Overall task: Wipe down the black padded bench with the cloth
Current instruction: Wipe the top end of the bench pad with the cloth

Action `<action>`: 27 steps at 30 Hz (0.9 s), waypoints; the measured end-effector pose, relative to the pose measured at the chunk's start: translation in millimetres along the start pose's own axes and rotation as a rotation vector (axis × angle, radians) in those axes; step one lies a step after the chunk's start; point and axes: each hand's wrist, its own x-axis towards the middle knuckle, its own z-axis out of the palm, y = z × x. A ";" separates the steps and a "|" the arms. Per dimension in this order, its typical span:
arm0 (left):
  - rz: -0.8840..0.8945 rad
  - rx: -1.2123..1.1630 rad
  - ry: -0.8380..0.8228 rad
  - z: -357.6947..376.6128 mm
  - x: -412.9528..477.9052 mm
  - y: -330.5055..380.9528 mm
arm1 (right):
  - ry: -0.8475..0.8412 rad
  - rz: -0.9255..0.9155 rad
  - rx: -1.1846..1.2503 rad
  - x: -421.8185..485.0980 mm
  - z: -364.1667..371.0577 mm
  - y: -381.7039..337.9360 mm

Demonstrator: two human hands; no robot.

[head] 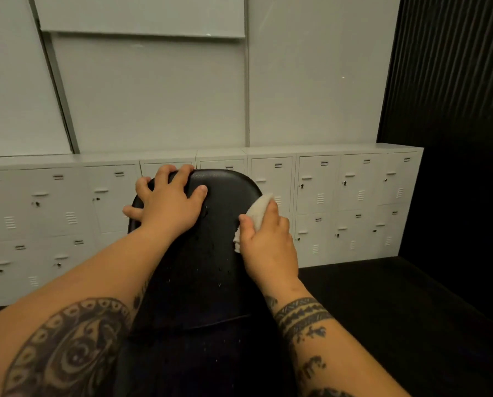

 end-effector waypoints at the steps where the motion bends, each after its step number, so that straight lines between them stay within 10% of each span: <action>1: 0.005 0.001 -0.010 -1.5 -1.1 0.7 | -0.009 0.035 -0.018 -3.9 -0.7 1.0; 6: 0.048 0.017 -0.053 -6.8 -6.5 -0.8 | -0.067 0.064 0.001 29.6 -2.5 -18.1; 12: 0.102 0.056 -0.172 -13.9 -3.4 -7.7 | -0.077 -0.407 -0.006 23.3 -3.5 -3.1; 22: 0.090 0.062 -0.149 -9.7 -2.0 -7.2 | -0.221 0.106 0.316 -3.4 -13.8 15.5; 27: 0.087 0.080 -0.146 -8.4 -0.7 -7.8 | -0.116 -0.064 0.177 47.3 -5.6 -18.2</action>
